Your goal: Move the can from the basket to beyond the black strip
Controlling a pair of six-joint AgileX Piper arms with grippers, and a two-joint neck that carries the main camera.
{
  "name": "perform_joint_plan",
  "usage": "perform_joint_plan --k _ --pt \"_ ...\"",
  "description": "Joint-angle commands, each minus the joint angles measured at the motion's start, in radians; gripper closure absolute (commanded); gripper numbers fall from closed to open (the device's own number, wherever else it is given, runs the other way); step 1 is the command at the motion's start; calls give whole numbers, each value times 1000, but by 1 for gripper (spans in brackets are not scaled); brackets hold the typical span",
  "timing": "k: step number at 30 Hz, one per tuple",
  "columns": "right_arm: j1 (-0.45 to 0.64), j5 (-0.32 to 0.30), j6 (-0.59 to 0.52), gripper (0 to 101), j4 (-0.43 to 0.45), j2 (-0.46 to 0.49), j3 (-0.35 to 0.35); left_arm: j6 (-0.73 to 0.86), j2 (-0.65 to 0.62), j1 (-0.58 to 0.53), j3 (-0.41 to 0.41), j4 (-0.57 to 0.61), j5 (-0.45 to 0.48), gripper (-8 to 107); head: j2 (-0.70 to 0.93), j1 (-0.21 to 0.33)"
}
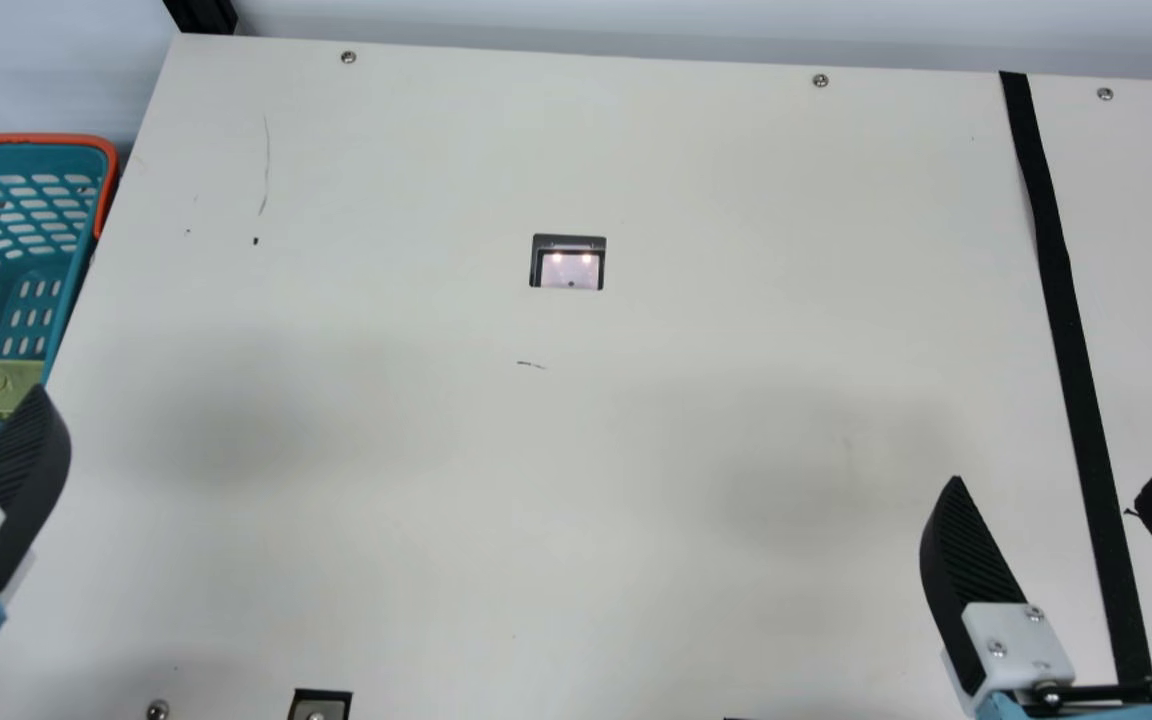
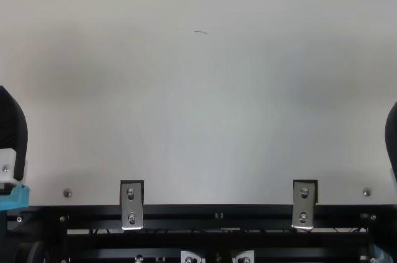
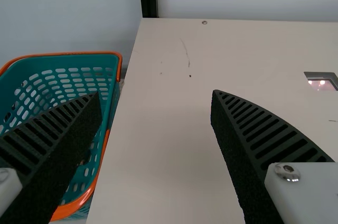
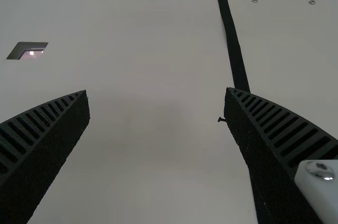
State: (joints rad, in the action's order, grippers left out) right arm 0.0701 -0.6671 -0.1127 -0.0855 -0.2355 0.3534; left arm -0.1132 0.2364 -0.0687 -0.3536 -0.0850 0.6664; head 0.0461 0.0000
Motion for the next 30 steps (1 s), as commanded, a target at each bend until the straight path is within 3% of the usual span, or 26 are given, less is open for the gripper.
perform_joint_plan --k 1,30 --pt "0 0 0 0 0 0 0 0 0 0 0 0 0 9 8 1" --pt "0 0 0 0 0 0 0 0 0 0 0 0 0 9 8 1"
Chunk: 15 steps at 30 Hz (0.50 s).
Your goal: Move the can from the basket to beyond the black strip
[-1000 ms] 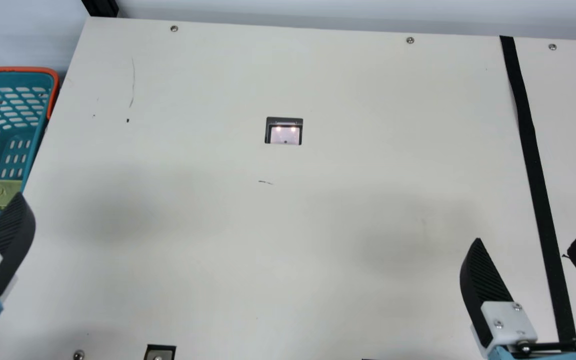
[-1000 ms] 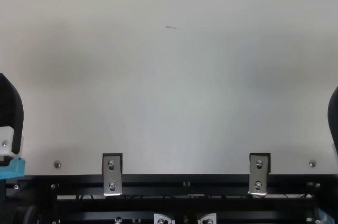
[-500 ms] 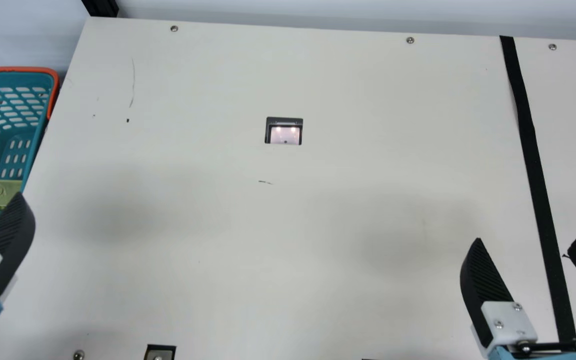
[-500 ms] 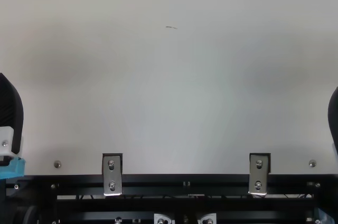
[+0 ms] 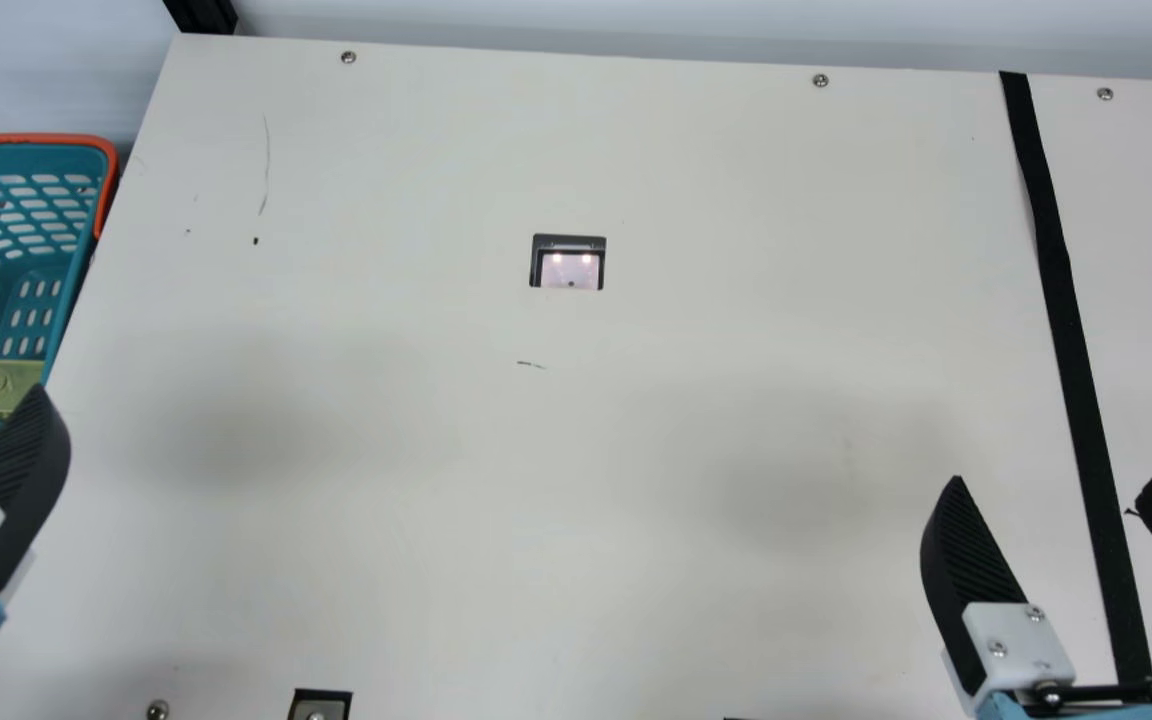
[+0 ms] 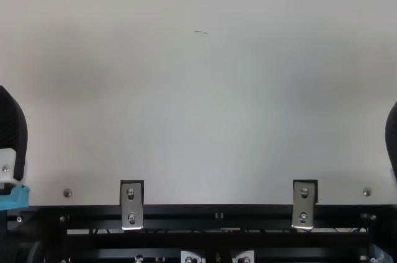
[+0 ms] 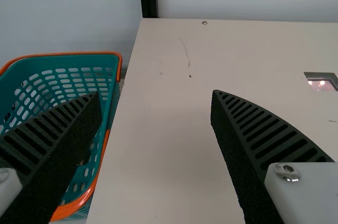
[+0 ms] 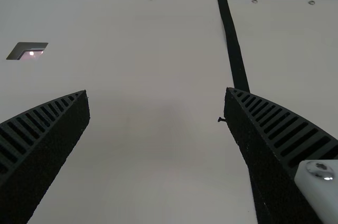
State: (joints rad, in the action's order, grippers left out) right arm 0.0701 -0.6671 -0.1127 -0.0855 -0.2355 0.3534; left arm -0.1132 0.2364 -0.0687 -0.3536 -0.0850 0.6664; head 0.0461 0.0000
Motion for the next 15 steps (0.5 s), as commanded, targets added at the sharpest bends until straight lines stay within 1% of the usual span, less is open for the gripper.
perform_joint_plan --k 1,15 --pt "0 0 0 0 0 0 0 0 0 0 0 0 0 9 8 1" --pt "0 0 0 0 0 0 0 0 0 0 0 0 0 9 8 1"
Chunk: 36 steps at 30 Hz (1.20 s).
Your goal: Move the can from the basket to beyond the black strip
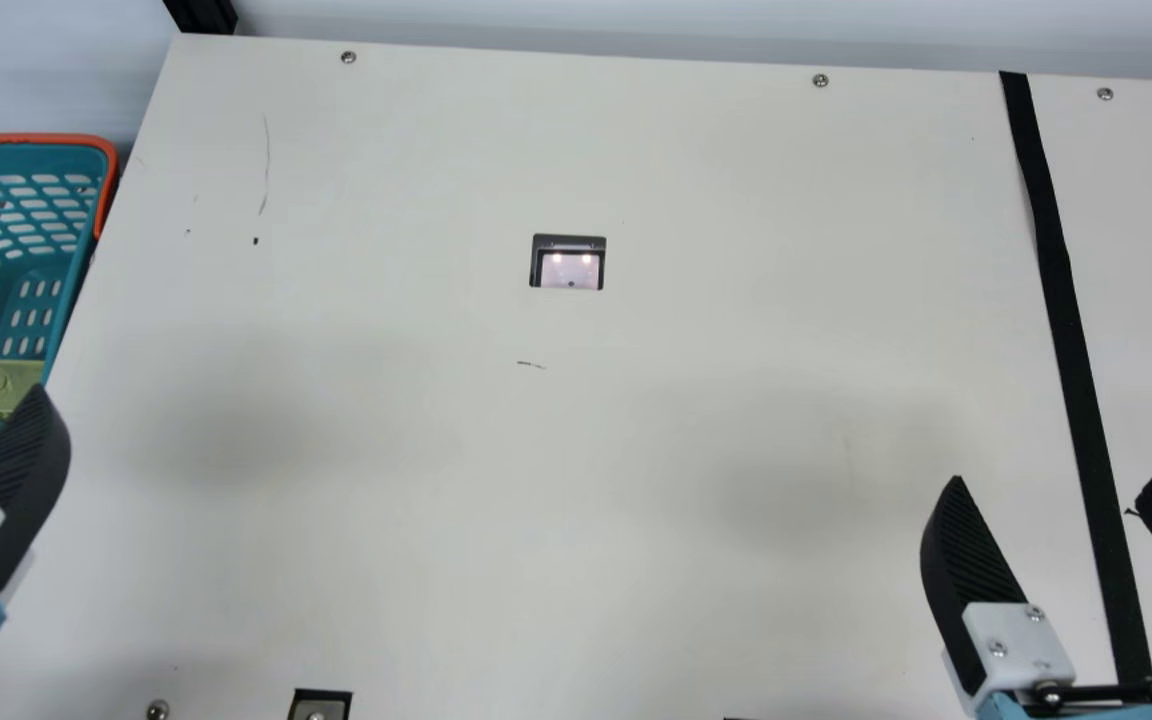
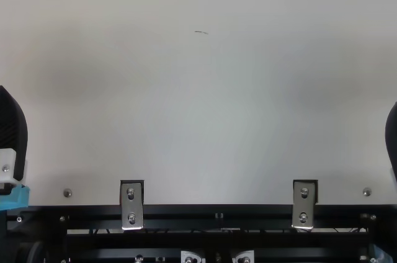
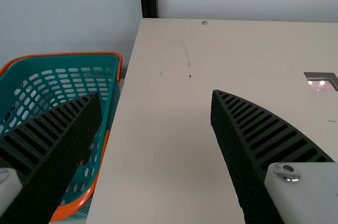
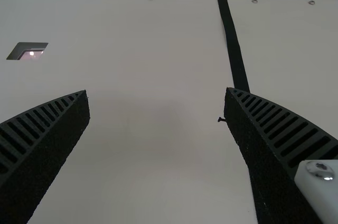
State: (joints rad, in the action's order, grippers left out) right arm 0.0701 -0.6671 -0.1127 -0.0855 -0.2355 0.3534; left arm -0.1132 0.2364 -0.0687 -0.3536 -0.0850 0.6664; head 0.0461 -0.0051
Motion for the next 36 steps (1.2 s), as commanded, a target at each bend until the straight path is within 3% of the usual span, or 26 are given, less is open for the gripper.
perform_joint_plan --k 1,16,36 --pt "0 0 0 0 0 0 0 0 0 0 0 0 0 9 8 6" --pt "0 0 0 0 0 0 0 0 0 0 0 0 0 9 34 3" --pt "0 0 0 0 0 0 0 0 0 0 0 0 0 9 357 52"
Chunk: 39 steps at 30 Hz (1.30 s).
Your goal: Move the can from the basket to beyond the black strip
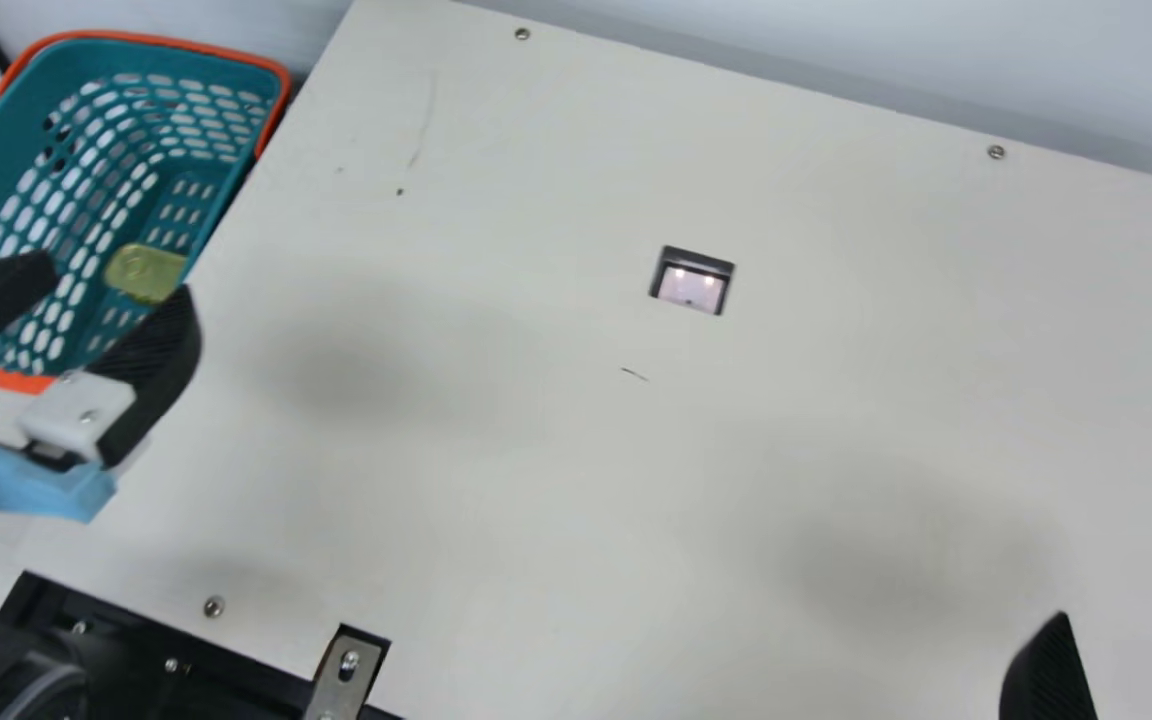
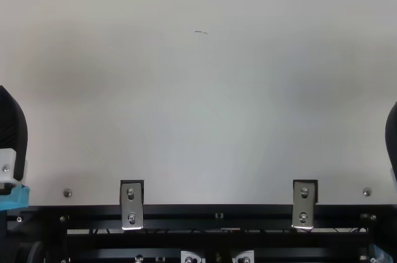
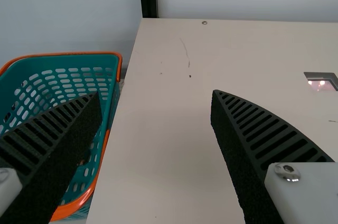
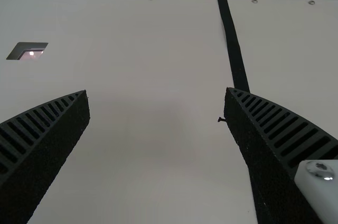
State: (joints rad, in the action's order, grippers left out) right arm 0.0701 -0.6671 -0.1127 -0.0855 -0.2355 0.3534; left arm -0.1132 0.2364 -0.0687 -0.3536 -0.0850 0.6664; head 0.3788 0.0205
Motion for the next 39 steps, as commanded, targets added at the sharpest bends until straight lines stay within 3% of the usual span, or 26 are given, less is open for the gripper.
perform_joint_plan --k 1,21,39 --pt "0 0 0 0 0 0 0 0 0 0 0 0 0 9 38 30" --pt "0 0 0 0 0 0 0 0 0 0 0 0 0 9 85 172" --pt "0 0 0 0 0 0 0 -1 10 7 -3 -8 -2 9 85 172"
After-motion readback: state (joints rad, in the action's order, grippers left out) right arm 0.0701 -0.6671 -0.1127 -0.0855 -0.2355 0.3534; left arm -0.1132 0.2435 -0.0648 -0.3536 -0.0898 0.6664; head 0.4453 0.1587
